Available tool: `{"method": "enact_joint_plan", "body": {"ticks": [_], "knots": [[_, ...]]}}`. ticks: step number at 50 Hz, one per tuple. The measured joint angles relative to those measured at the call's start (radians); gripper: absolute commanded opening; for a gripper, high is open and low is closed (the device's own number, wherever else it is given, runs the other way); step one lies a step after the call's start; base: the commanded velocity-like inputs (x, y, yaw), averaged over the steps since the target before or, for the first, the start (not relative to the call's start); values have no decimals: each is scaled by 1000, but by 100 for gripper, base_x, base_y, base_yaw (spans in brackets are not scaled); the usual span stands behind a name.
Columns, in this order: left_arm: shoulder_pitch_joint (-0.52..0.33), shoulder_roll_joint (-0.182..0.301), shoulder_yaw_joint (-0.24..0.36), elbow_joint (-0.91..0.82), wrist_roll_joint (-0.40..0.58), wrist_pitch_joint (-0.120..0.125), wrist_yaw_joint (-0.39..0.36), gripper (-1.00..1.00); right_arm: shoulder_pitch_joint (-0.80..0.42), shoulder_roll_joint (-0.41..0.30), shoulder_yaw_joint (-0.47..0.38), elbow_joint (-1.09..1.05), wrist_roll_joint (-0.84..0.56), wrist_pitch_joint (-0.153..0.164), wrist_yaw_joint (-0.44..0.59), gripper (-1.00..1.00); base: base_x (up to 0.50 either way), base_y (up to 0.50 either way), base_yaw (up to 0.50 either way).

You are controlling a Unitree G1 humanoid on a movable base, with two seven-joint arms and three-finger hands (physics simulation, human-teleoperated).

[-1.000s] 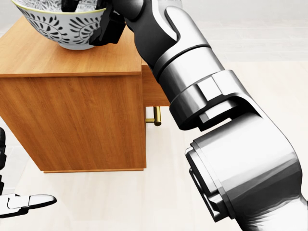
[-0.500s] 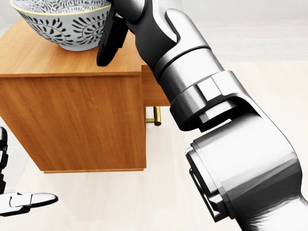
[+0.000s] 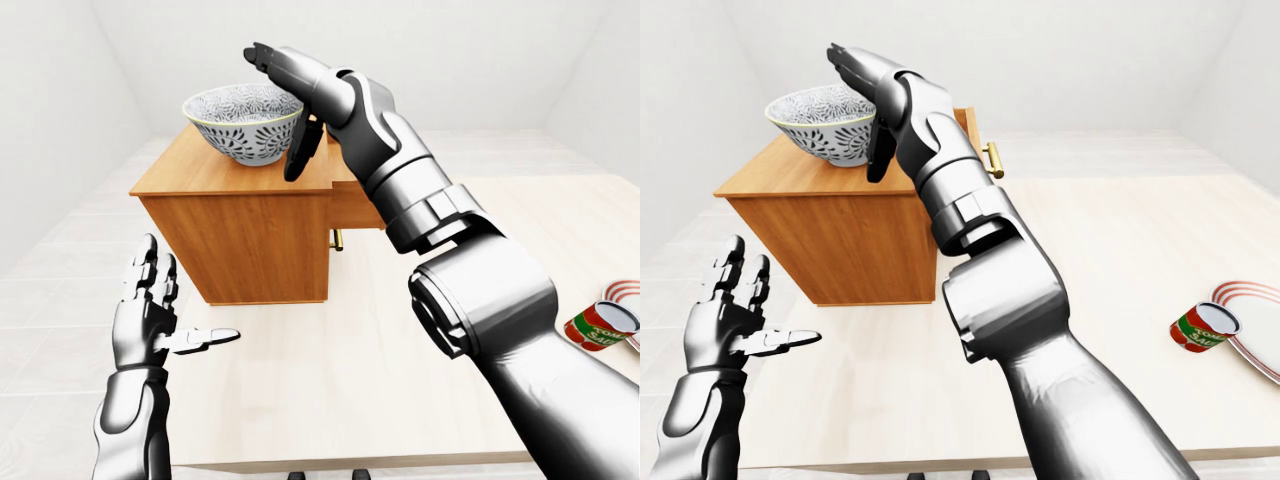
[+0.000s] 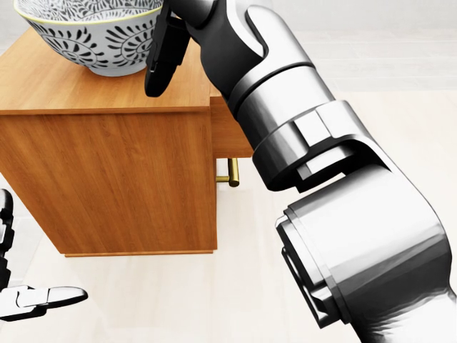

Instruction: Put the bowl on top of the cabinet.

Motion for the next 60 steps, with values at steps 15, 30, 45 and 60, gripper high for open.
{"method": "enact_joint_plan", "body": {"ticks": [15, 30, 45, 60], "knots": [[1, 0, -1, -2, -1, 0, 0, 100, -18, -2, -5, -15, 11, 0, 8, 100, 0, 0, 0], [2, 1, 0, -2, -3, 0, -1, 100, -34, -5, -5, -26, 20, 0, 10, 100, 0, 0, 0], [-2, 4, 7, -12, -10, 0, 0, 100, -45, -13, -4, -30, 21, 0, 11, 100, 0, 0, 0], [-4, 6, 12, -24, -15, 0, 2, 100, -56, -37, -6, -33, 17, 0, 11, 100, 0, 0, 0]]}}
